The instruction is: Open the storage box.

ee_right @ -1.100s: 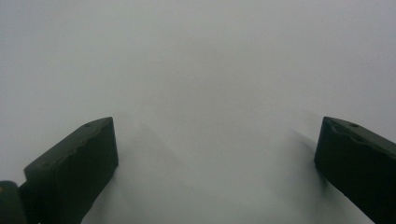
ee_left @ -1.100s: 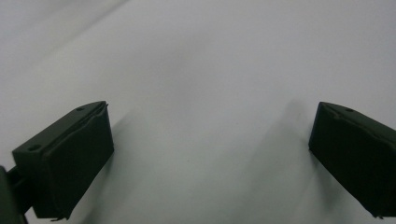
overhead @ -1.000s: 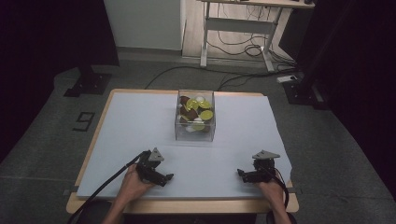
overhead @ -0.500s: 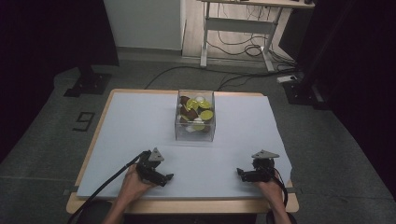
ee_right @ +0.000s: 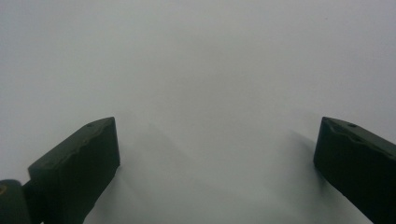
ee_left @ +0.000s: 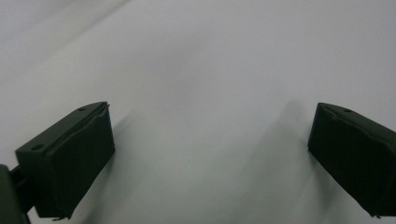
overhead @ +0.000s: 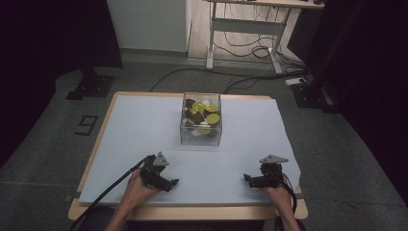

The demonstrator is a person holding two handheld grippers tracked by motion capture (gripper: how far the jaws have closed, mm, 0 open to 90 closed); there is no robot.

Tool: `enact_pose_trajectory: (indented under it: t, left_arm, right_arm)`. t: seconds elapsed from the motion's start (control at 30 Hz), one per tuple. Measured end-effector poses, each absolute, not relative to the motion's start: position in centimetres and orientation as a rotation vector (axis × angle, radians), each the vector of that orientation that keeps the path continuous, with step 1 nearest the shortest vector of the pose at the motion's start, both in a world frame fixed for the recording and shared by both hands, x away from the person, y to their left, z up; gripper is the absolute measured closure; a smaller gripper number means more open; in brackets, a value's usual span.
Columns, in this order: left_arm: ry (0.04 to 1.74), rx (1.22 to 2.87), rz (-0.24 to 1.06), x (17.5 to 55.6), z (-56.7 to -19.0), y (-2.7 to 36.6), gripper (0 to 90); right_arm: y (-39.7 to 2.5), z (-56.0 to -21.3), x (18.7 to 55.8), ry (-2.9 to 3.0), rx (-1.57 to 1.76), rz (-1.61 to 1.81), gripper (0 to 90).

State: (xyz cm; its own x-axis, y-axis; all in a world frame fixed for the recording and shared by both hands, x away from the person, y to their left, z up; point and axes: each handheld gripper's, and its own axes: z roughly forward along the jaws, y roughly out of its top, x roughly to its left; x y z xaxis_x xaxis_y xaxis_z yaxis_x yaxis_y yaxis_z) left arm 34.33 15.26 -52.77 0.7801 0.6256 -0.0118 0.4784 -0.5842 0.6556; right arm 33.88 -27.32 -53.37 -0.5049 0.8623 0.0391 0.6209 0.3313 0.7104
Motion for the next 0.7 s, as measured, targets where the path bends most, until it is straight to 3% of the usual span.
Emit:
enact_pose_trajectory:
  t: [0.7]
  left_arm:
    - [0.788, 2.241, 0.267, 35.0, -50.3, 15.4, 7.5]
  right_arm:
    - [-25.2, -51.0, 33.3, 2.301, 1.216, 1.069, 0.0]
